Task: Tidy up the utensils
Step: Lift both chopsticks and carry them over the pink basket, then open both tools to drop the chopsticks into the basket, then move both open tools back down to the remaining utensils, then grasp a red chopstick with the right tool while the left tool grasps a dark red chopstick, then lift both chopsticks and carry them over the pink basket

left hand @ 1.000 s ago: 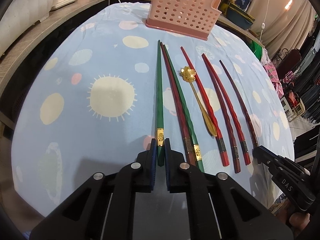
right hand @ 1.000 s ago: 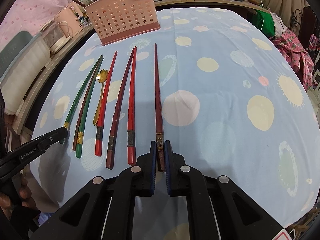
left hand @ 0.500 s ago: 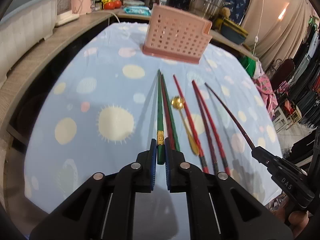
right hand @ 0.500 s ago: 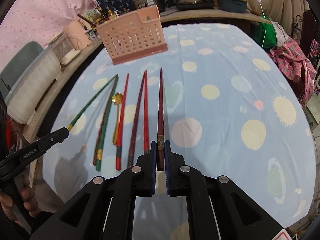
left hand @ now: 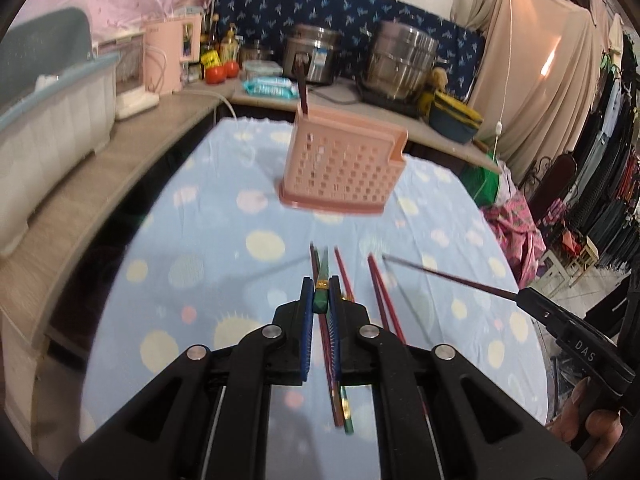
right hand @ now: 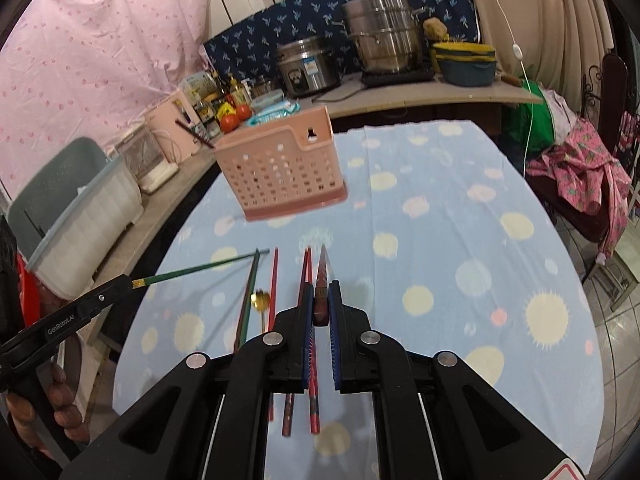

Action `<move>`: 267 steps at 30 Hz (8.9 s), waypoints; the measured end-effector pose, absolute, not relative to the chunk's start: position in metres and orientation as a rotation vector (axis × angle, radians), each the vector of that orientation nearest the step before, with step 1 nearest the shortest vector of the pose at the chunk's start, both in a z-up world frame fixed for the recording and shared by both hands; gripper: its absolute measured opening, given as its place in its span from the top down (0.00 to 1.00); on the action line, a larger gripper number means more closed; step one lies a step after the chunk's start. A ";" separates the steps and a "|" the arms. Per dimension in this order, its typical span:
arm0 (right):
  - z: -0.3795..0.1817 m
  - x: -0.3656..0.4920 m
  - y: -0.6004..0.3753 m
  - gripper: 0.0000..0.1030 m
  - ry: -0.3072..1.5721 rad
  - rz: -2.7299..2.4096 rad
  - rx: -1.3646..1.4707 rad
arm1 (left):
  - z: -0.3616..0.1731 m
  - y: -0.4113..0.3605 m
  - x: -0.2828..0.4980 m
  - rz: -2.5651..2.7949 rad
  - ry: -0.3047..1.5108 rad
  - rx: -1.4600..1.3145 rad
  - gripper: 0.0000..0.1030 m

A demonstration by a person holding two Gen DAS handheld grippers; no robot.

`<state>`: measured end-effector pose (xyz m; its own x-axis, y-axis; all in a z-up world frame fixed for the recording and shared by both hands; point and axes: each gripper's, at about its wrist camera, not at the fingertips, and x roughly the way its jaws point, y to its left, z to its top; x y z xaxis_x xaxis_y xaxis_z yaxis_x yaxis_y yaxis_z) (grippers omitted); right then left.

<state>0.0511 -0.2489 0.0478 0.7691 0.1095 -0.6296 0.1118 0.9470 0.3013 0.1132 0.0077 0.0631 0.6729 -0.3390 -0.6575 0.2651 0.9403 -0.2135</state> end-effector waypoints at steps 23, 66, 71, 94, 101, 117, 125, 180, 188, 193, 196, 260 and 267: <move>0.130 0.139 -0.279 0.93 0.529 0.017 0.351 | 0.171 -0.033 0.206 -0.367 0.547 -0.083 0.93; 0.133 0.330 -0.280 0.71 0.548 -0.010 0.270 | 0.160 -0.033 0.345 -0.182 0.580 -0.079 0.50; 0.142 0.319 -0.282 0.66 0.520 -0.010 0.277 | 0.162 -0.030 0.337 -0.172 0.570 -0.080 0.49; 0.130 0.187 -0.261 0.66 0.552 0.006 0.260 | 0.135 -0.006 0.232 -0.193 0.642 -0.075 0.49; 0.082 0.137 -0.245 0.66 0.669 0.007 0.243 | 0.094 -0.004 0.192 -0.211 0.735 -0.056 0.49; -0.006 0.062 -0.217 0.66 0.869 0.014 0.273 | 0.017 0.000 0.127 -0.216 0.894 -0.018 0.49; -0.040 0.040 -0.209 0.66 0.925 0.014 0.275 | -0.020 -0.002 0.105 -0.231 0.956 0.003 0.49; -0.080 0.037 -0.195 0.91 1.006 0.046 0.248 | -0.073 -0.022 0.088 -0.285 1.048 0.074 0.69; -0.081 0.036 -0.196 0.93 1.004 0.044 0.249 | -0.073 -0.020 0.088 -0.315 1.053 0.047 0.92; -0.078 0.036 -0.196 0.93 0.999 0.047 0.254 | -0.071 -0.018 0.088 -0.325 1.060 0.023 0.93; -0.075 0.035 -0.197 0.93 0.992 0.047 0.255 | -0.066 -0.016 0.087 -0.328 1.052 0.010 0.93; 0.243 0.211 -0.297 0.93 0.274 0.016 0.284 | 0.259 -0.043 0.264 -0.319 0.360 -0.060 0.93; 0.239 0.261 -0.277 0.93 0.321 0.064 0.274 | 0.249 -0.051 0.296 -0.297 0.386 -0.043 0.93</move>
